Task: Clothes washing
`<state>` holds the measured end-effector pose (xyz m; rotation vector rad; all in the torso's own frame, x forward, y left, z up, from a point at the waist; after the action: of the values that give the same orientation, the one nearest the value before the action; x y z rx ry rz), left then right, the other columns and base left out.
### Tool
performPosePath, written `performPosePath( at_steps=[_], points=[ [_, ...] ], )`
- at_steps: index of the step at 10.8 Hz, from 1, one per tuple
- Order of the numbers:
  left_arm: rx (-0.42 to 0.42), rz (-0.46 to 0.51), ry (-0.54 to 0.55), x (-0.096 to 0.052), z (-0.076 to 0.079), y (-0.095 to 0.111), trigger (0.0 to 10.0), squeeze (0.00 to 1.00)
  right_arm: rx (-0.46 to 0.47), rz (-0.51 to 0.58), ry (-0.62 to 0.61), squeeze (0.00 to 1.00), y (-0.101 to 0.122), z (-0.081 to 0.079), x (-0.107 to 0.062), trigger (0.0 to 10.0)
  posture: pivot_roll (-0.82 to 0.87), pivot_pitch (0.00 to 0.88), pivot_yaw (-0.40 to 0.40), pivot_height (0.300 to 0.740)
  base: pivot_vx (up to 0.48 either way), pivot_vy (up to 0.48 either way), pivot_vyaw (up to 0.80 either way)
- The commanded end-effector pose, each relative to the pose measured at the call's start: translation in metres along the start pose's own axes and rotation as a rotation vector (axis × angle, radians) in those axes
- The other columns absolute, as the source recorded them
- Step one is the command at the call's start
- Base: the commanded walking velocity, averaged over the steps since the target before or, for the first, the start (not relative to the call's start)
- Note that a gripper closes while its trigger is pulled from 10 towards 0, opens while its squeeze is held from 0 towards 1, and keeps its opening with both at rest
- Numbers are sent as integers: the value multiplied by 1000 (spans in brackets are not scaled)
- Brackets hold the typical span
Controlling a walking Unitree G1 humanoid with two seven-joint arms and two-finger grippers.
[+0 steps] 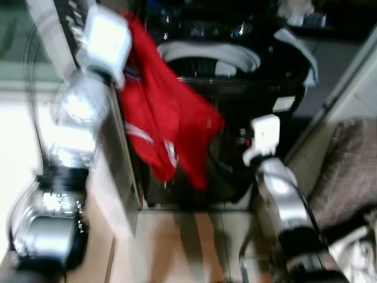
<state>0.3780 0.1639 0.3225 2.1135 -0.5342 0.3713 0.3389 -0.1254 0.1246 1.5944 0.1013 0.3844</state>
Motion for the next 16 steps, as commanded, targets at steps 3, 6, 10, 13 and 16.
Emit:
performPosePath(
  at_steps=[3, 6, 10, 13, 16],
  points=[
    [-7, 112, -186, 24, 34, 31, 0, 0, 3, 6, -68, 0, -2, 6, -14, 10000, -83, 0, 41, 740, 472, 0, -150],
    [31, 198, -203, 51, 28, 61, 0, 0, 3, 3, -55, 0, -3, 0, -22, 10000, -100, 0, 67, 740, 460, 0, -717],
    [240, 263, -91, 104, -39, 153, 0, 0, 9, -9, -16, 0, -7, -3, -59, 10000, -119, 0, 99, 740, 480, 0, 0],
    [423, 121, -93, 114, -29, 149, 0, 0, -12, 26, -30, 0, 5, -5, -94, 10000, -164, 19, 142, 740, 480, 0, 0],
    [569, -172, -274, 97, 12, 46, 10000, 1000, -57, 35, -65, 0, 38, -7, -141, 10000, -255, 77, 166, 740, 0, 0, 0]
  ],
)
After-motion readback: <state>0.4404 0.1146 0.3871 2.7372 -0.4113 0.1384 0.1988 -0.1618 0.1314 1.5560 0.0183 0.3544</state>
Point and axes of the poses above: a point about 5 cm out from each wrist's last joint towards the gripper, its own x axis pointing out of the wrist towards the gripper, its own y axis along the axis of the wrist's last joint, z = x × y, the point moved 2 cm from there along x, pointing out of the wrist towards the gripper, and after that the axes turned 6 degrees about x, right-handed, at the moved point
